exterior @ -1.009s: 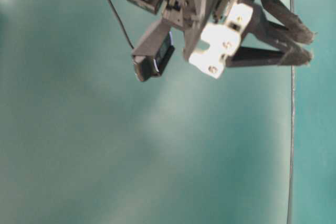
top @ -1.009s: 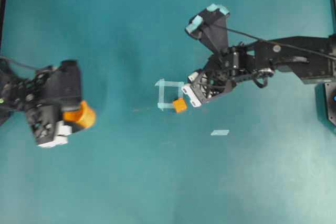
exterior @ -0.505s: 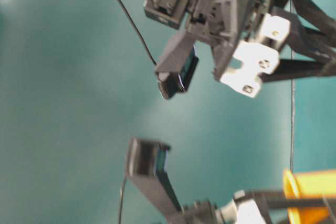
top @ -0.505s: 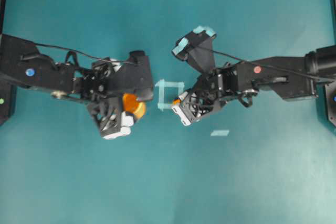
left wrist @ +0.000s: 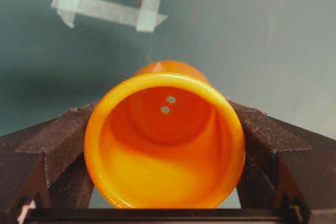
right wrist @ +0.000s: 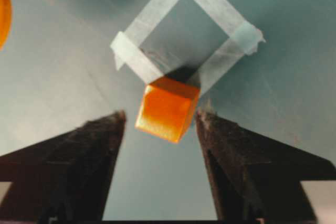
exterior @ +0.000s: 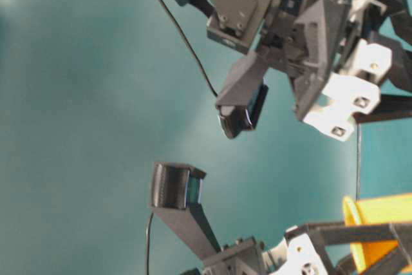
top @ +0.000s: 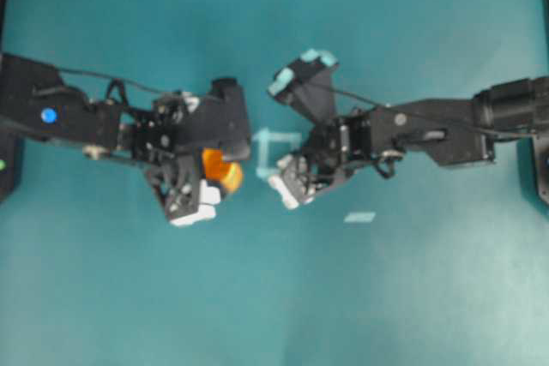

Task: Hold the block with right arm and the cup with left arm, then put the block into the cup.

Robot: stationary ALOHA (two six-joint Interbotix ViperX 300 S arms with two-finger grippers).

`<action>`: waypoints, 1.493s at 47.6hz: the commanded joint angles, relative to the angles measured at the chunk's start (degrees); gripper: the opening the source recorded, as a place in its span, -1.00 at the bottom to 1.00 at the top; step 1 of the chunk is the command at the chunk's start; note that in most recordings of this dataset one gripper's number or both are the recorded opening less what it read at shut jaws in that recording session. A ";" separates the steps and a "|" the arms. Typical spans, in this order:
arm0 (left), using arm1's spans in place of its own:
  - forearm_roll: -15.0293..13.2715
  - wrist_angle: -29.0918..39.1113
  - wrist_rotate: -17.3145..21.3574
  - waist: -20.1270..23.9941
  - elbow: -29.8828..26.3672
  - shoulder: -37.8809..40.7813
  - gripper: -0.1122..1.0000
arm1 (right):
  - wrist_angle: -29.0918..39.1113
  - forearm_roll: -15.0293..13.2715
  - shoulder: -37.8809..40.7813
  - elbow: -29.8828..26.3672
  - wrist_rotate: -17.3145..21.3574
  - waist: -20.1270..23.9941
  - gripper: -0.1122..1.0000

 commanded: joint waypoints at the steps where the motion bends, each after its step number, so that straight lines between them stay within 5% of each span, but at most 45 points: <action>1: 0.18 -0.35 0.00 0.26 0.09 -2.02 0.44 | -0.35 0.00 -0.35 -1.76 0.09 0.18 0.30; 24: 0.09 -0.35 -0.44 0.26 2.20 -3.34 0.44 | 1.23 -0.09 3.34 -2.81 2.64 0.35 0.31; 34: 0.18 -1.76 -0.18 0.35 2.37 -3.43 0.44 | 2.11 -0.53 2.99 -2.72 2.64 0.35 -0.04; 39: 0.18 -3.25 0.00 0.97 2.46 -3.43 0.44 | 0.88 -1.67 1.93 -2.64 2.29 0.35 -0.06; 55: 0.18 -3.96 0.79 5.01 1.58 -2.55 0.44 | -3.08 -14.59 -11.87 0.70 2.20 0.70 -0.06; 71: -0.09 -2.11 9.84 5.45 -5.27 1.58 0.44 | -10.02 -21.80 -18.54 5.10 2.29 0.70 -0.06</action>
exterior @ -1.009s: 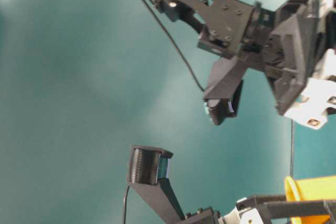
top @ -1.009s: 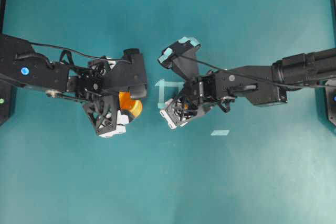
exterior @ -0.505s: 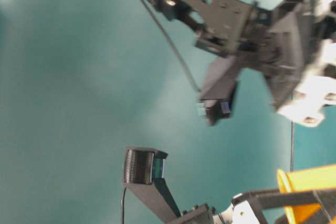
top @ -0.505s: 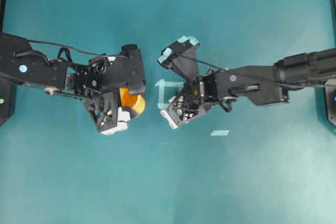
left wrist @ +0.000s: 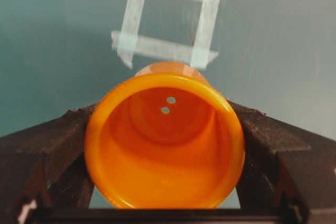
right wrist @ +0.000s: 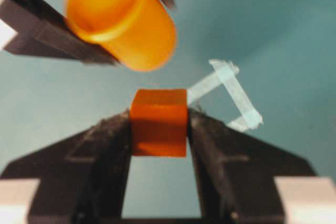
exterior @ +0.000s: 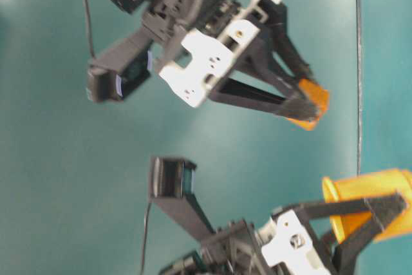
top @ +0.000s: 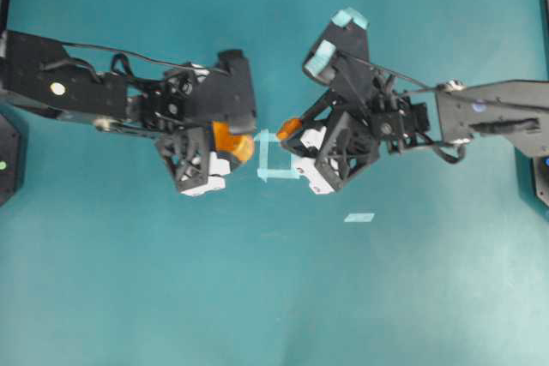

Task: Hold the block with right arm and the cup with left arm, then put the block into the cup.
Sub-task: 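Bring the held cube over the cup opening held by the left gripper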

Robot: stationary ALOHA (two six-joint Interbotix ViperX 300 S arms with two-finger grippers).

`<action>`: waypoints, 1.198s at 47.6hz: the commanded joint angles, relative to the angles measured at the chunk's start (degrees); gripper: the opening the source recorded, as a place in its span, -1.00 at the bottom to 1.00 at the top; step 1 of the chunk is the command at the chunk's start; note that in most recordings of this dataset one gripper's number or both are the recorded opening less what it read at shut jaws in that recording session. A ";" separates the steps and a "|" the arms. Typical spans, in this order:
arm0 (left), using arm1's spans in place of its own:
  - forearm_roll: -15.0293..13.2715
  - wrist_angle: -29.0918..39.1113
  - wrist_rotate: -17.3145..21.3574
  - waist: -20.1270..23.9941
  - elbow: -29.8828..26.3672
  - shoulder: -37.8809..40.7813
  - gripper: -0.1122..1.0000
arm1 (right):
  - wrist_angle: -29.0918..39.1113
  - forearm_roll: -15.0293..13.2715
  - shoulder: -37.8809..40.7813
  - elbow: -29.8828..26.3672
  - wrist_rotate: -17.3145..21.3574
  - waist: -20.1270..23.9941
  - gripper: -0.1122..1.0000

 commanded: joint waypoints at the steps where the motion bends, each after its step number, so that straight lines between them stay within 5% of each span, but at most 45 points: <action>1: 0.00 0.26 1.23 0.00 -3.34 0.26 0.44 | -3.25 -1.76 -2.46 0.18 0.09 0.26 -0.06; 30: -0.18 11.34 2.72 -0.53 -14.24 5.89 0.44 | -8.00 -11.34 -3.08 0.88 0.00 -0.53 -0.06; 57: -0.18 12.04 2.72 -2.64 -18.28 7.38 0.44 | -8.17 -12.83 -3.08 0.97 0.00 -0.79 -0.06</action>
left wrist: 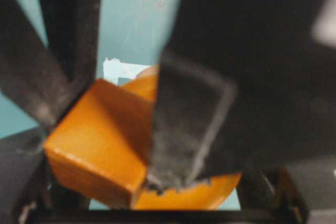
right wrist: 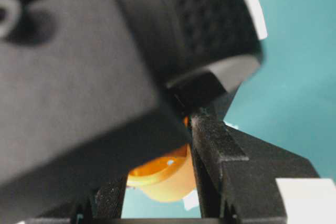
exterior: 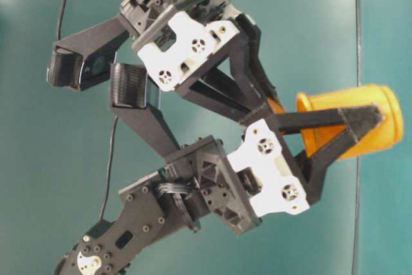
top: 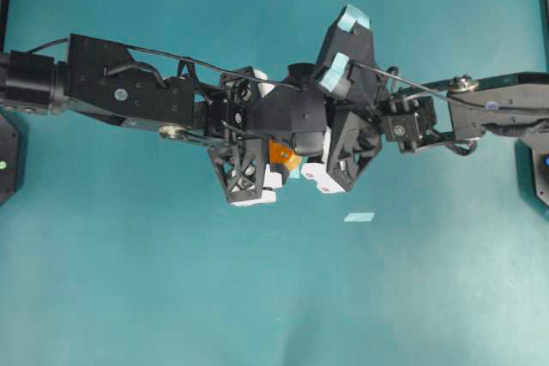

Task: Hold the block with right arm and the cup with left arm, then put the block into the cup.

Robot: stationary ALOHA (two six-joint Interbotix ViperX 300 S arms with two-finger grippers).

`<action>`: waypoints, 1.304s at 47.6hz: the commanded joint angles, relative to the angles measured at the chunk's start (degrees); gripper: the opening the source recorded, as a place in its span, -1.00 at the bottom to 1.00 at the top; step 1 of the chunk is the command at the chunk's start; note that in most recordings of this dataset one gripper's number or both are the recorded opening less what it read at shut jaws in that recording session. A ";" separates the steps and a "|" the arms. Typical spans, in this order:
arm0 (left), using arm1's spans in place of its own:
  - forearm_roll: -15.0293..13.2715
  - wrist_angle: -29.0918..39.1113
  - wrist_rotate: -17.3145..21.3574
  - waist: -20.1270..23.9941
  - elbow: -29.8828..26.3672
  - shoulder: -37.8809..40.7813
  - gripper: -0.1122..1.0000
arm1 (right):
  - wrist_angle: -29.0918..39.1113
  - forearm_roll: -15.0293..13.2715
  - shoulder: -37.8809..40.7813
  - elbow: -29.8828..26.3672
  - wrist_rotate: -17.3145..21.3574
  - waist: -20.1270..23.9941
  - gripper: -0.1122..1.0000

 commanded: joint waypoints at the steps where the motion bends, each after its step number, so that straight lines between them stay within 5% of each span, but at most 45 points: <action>1: 0.00 -0.26 0.18 0.18 -1.49 -0.79 0.44 | -0.62 -0.18 -1.67 -0.62 0.00 -0.09 -0.06; 28: 0.09 -0.97 0.26 1.49 -1.85 -0.79 0.44 | -0.44 -0.26 -1.67 -0.18 -0.18 0.97 -0.07; 39: 0.09 -1.32 0.26 1.49 -1.93 -0.79 0.44 | -0.26 -0.26 -1.67 -0.26 -0.09 0.97 0.18; 62: 0.09 -0.79 0.18 1.49 -1.67 -0.79 0.44 | -0.26 -0.26 -2.02 -0.18 -0.18 0.97 0.17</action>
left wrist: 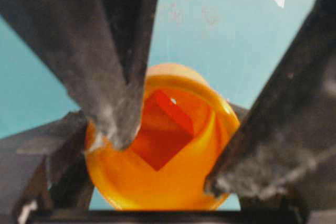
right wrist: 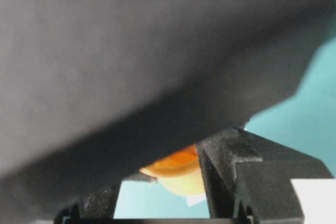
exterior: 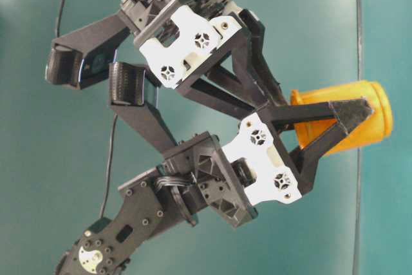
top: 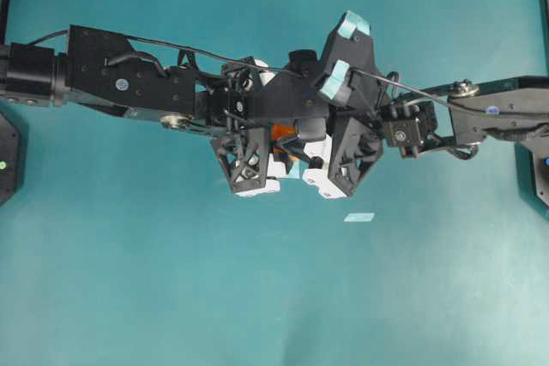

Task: Hold the block with right arm and the cup with left arm, then put the block into the cup.

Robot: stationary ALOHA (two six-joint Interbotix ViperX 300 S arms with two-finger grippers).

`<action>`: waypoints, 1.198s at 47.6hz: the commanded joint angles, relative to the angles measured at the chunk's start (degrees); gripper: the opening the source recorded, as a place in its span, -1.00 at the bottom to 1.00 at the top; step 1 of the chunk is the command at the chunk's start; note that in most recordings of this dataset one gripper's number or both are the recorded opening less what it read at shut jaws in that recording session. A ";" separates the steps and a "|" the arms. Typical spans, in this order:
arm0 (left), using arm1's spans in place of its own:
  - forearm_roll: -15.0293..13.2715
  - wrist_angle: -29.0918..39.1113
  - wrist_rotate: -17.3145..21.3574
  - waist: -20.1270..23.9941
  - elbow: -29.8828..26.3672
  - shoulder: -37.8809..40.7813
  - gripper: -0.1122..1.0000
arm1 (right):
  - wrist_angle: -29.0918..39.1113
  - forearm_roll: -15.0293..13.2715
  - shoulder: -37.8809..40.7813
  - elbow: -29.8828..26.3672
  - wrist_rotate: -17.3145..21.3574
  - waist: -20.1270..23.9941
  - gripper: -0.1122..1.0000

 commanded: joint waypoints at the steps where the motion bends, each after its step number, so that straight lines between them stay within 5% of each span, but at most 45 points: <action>1: 0.09 0.09 0.09 0.09 -1.32 -0.88 0.44 | -0.18 -0.18 -2.11 -0.62 0.00 0.18 0.17; 57: 0.09 10.90 0.26 1.58 -5.98 1.41 0.44 | -0.18 -0.18 -13.62 9.93 0.35 -2.72 0.17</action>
